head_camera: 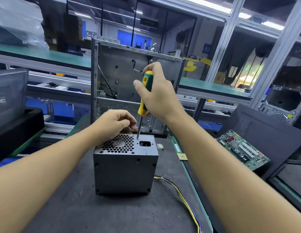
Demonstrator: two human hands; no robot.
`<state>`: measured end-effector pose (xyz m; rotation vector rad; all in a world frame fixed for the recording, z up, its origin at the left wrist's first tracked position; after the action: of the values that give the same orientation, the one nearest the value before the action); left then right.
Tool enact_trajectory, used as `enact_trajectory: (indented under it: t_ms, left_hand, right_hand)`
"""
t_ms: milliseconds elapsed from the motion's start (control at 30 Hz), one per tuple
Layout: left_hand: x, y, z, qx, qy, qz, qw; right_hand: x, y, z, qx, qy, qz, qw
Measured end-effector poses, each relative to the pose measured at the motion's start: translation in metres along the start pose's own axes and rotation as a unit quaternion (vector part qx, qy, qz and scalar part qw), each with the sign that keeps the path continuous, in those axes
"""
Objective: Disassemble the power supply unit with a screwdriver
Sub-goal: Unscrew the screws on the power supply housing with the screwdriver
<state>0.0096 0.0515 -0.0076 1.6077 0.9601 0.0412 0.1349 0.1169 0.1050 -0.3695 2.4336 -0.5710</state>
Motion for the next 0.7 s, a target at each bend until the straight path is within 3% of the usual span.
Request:
enact_trajectory:
  t_ms: [167, 300, 400, 700]
  left_hand:
    - [-0.002, 0.015, 0.018, 0.046, -0.101, -0.089, 0.99]
    - [-0.003, 0.02, 0.034, 0.053, -0.199, -0.004, 0.979]
    - [0.004, 0.018, 0.042, 0.076, -0.247, -0.003, 0.966]
    - [0.007, 0.008, 0.038, 0.09, -0.213, -0.023, 0.973]
  right_hand:
    - [-0.008, -0.01, -0.002, -0.009, 0.04, -0.049, 0.998]
    - [-0.008, -0.016, -0.003, -0.016, 0.044, -0.062, 0.997]
    - [-0.002, -0.014, 0.002, -0.015, 0.041, -0.059, 0.997]
    - [0.004, -0.002, 0.009, -0.01, 0.058, -0.075, 0.995]
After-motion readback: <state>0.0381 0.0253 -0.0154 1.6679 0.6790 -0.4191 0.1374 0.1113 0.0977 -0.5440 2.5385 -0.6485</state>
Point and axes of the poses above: each hand's wrist, its own z-axis away from the middle knuckle, its own x-axis out of the palm, y = z × x, the point moved 5 cm from there along -z, towards the middle knuckle, and after that the axes turned 3 degrees about -z, right-handed, at the moved point
